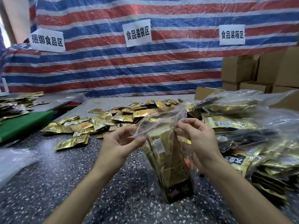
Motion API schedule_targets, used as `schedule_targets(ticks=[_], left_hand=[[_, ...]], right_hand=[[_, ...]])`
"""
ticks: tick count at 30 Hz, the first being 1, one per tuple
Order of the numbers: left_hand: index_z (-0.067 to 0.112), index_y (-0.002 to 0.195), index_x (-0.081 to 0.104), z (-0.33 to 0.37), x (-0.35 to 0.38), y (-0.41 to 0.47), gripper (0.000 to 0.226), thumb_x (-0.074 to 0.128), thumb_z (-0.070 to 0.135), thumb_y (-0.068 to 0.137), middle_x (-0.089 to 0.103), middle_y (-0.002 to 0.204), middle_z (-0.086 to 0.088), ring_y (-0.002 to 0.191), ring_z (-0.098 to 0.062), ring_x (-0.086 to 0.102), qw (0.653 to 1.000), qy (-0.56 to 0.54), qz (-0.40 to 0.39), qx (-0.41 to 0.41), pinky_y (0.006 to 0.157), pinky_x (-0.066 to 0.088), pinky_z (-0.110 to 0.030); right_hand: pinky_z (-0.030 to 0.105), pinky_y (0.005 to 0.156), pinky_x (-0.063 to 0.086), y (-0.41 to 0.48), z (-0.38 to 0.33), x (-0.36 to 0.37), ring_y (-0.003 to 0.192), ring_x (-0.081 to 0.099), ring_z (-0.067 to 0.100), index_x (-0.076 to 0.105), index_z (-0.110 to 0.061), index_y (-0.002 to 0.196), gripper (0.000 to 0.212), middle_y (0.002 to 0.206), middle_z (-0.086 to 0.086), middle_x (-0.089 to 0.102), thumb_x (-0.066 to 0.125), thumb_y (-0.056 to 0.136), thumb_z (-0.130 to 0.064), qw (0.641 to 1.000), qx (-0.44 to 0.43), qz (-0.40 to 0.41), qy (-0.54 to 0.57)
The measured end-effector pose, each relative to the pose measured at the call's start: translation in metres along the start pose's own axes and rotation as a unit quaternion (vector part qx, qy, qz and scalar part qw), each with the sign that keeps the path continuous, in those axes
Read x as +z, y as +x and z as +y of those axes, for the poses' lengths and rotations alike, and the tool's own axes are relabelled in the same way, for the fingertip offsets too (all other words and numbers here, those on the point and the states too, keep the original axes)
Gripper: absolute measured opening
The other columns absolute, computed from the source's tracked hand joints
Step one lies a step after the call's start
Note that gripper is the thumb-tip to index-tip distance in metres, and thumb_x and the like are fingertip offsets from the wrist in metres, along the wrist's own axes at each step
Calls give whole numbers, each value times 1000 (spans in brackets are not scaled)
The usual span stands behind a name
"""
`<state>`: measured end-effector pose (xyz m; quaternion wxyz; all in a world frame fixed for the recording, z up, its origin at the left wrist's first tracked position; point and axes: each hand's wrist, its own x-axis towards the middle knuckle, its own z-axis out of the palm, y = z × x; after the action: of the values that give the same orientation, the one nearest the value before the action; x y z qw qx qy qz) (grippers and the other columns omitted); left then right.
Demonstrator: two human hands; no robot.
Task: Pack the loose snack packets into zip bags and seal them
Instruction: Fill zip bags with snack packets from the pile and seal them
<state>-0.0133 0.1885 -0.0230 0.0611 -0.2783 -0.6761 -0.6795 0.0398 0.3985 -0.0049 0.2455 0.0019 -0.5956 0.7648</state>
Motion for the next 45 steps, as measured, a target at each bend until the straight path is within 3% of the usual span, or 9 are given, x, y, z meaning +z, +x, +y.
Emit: schedule_targets(ticks=[2,5,7,10,15,24,30,39,45], left_hand=[[10,93,76,-1,-1,1,25,77,23,72,77,97,-9,92,-26,74,999,-20,27,-18,79,61,-32],[5,93,78,6,-3,5,24,72,21,75,76,96,-15,79,-24,74,993,-95,57,-47,66,61,-30],[9,86,80,14,-7,7,22,69,23,73,76,91,-14,73,-19,73,985,-145,75,-49,60,60,-28],[11,83,80,25,-10,7,22,66,26,75,75,86,-10,71,-16,69,977,-201,71,-22,62,59,-27],[19,79,80,38,-6,3,25,57,25,85,72,78,-4,70,-12,67,977,-199,66,41,63,59,-26],[23,75,76,44,-5,0,17,61,30,80,70,76,-6,70,-17,64,981,-126,111,93,67,55,-23],[26,80,75,47,-7,-1,16,62,35,83,70,77,-3,71,-16,63,981,-91,101,138,69,54,-23],[27,84,74,57,-5,-3,31,77,56,75,71,81,-1,74,-16,66,971,-103,95,196,72,57,-25],[23,79,74,53,-5,-1,10,67,26,86,70,77,-6,69,-18,63,969,-118,115,182,68,55,-22]], right_hand=[[53,74,60,-1,-3,1,86,69,28,76,-23,72,13,87,9,74,77,83,-28,1000,-14,-1,-20],[61,90,52,-4,-11,0,82,67,29,72,-20,71,29,81,8,72,79,69,-48,997,-48,-16,-55],[57,81,56,-1,-15,-3,76,70,23,70,-18,74,27,78,5,72,79,67,-43,997,-52,-37,-36],[35,69,59,2,-19,-8,71,72,19,73,-18,76,15,81,6,73,80,66,-26,994,-65,-79,37],[26,66,58,2,-26,-12,73,70,13,78,-15,88,30,81,2,74,82,62,-27,987,-74,-127,70],[29,70,58,-1,-31,-8,76,70,16,79,-14,88,53,87,8,74,92,57,-54,984,-94,-147,29],[25,67,56,-8,-38,-4,71,66,13,79,-21,82,21,78,2,71,74,71,-39,985,-123,-119,12],[24,68,56,-12,-47,-5,69,61,12,79,-24,82,16,77,0,68,72,74,-36,979,-188,-72,25],[24,63,54,-11,-48,-5,67,61,14,78,-25,80,16,70,1,66,70,74,-38,978,-199,-56,3]])
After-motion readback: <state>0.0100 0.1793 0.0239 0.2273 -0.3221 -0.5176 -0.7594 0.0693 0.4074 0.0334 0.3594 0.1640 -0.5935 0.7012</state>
